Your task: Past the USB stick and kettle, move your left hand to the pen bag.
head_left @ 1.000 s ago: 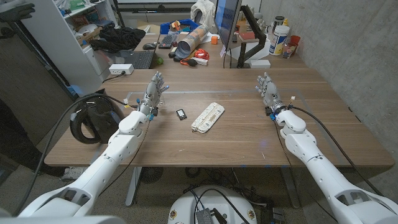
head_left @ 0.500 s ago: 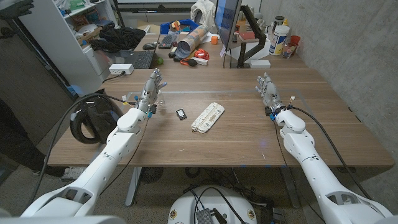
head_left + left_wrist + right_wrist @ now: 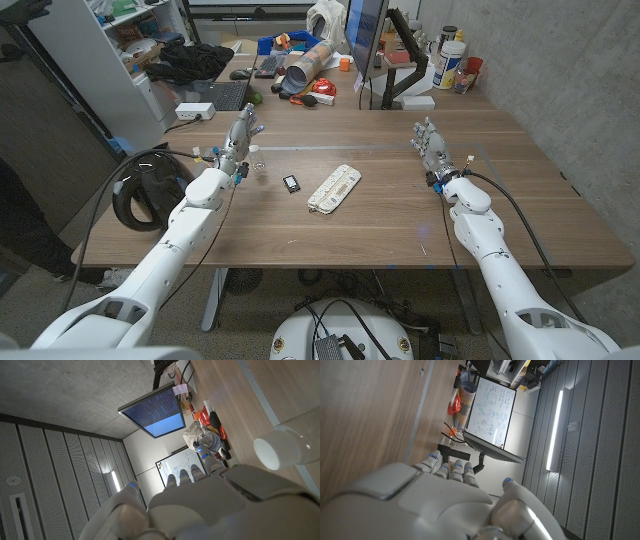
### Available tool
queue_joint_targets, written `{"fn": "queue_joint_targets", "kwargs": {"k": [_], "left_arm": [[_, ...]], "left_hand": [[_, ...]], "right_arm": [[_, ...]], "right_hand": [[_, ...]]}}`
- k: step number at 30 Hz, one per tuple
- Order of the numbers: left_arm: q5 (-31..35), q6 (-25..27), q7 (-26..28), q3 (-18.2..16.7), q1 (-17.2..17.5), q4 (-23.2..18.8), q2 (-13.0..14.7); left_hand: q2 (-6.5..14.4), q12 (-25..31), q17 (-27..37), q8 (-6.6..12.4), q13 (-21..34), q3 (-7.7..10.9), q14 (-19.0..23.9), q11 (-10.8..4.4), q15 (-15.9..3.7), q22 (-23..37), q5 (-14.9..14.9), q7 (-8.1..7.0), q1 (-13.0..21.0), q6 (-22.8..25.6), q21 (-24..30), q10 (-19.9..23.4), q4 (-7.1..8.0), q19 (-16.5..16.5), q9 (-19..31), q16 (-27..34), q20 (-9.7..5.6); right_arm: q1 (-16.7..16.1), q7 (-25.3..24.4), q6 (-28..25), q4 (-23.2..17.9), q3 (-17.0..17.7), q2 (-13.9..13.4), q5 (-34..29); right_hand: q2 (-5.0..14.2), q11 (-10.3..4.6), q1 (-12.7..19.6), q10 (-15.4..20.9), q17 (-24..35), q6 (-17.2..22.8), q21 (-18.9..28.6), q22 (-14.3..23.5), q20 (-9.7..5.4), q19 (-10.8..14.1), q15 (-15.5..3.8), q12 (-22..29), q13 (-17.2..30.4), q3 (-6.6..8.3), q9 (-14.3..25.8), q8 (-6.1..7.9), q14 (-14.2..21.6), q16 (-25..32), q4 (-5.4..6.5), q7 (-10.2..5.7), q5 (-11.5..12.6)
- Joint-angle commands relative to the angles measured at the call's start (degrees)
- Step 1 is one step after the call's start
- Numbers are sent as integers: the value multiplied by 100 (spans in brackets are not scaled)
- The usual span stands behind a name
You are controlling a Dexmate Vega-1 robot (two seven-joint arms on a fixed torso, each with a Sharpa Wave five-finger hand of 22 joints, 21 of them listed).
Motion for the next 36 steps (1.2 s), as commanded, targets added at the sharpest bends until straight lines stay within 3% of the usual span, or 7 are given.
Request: {"fn": "queue_joint_targets", "kwargs": {"k": [1,36], "left_arm": [[348,-25,82,-1,-129,-63,66],[1233,88,66,318,-716,-83,344]], "left_hand": [[536,27,11,19,28,40,-1055,-2,-7,23,24,-50,13,-534,-31,-822,-11,-1358,14,-2,-2],[500,23,7,27,27,64,-1030,-22,-23,21,20,-104,42,-438,-77,-802,-30,-1333,13,-14,-1]], "right_arm": [[-1,110,-15,19,185,169,-171],[27,191,88,150,350,296,-243]], "right_hand": [[434,-27,-15,-15,23,-10,-11,28,-248,-29,-153,19,6,3,18,28,-48,18,-3,-34,29],[433,-25,-13,-10,21,-4,-56,30,-237,-12,-137,15,6,-24,19,24,-42,15,-5,-38,34]]}}
